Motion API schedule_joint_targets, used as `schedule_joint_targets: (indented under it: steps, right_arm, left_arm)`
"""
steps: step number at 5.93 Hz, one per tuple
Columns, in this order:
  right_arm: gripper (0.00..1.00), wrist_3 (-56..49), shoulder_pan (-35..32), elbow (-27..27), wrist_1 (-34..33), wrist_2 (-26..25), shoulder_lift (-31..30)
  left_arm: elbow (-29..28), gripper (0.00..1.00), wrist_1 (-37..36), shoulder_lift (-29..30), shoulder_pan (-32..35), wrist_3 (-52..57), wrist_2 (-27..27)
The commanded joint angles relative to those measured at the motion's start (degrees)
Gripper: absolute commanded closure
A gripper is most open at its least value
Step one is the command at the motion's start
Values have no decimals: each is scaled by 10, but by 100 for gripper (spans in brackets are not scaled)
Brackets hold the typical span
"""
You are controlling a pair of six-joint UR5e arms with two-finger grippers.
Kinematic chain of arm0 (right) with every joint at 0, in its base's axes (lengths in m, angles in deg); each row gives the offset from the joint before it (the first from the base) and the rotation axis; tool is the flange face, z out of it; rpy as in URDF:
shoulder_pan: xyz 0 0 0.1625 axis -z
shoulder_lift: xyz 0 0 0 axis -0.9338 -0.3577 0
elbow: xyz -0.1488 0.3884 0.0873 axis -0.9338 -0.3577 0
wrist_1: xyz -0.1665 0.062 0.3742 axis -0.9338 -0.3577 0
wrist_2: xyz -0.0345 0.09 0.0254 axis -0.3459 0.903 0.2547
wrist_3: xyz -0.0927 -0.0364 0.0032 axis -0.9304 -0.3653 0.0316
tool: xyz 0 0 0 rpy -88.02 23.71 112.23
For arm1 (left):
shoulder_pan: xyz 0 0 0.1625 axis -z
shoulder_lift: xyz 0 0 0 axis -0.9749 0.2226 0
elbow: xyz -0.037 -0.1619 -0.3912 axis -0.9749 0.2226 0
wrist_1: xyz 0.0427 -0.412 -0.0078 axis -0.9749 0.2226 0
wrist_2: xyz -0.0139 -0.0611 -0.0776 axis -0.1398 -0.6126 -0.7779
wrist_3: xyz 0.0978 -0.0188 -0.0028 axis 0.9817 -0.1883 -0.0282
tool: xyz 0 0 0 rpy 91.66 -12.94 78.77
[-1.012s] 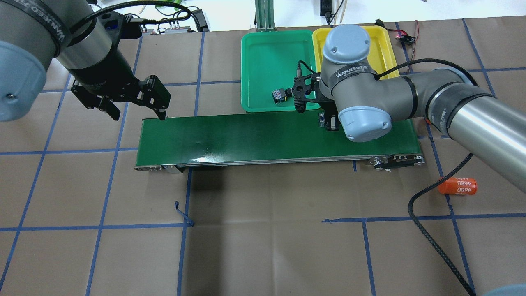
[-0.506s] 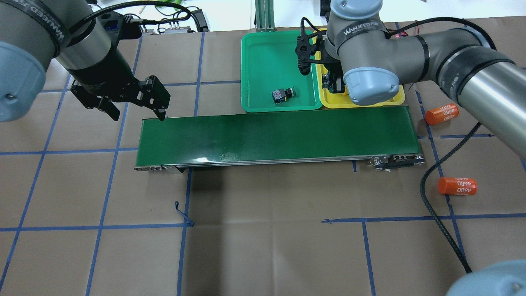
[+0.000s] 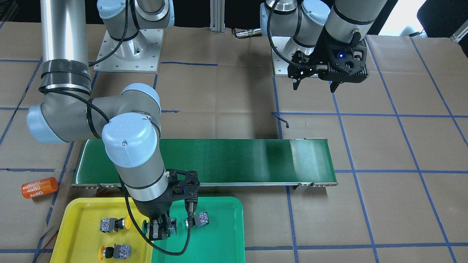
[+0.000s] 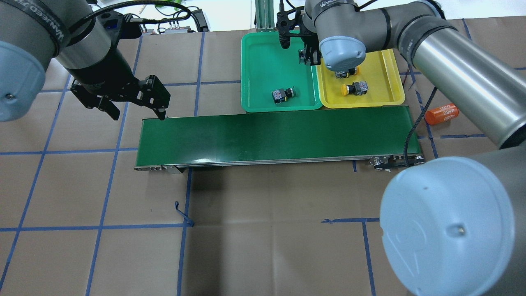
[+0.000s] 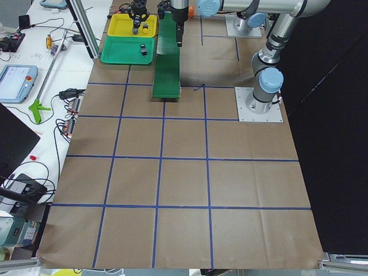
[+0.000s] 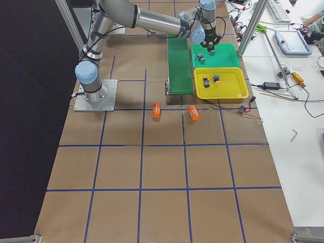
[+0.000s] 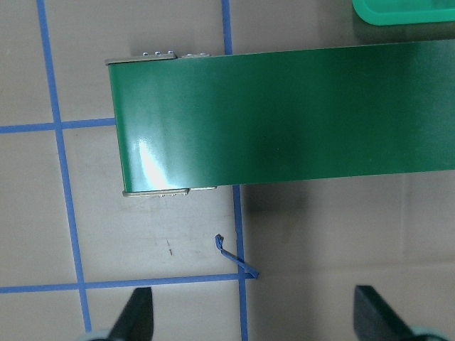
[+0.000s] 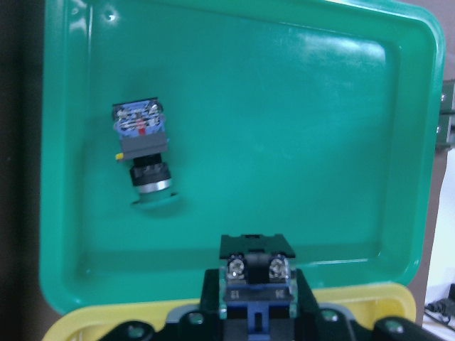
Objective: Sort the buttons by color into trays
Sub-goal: 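Lower the green button into the green tray and open the right gripper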
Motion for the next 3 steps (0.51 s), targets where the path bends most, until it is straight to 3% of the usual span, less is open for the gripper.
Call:
schedule_joint_targets:
  steps: [1,3]
  right_arm:
    - [80,-2,-12,-31,-43,48,63]
    - [0,2,-12,-27,-22,58,61]
  left_arm:
    - [0,1,0,0,0,0,0]
    - [0,1,1,0,1,0,1]
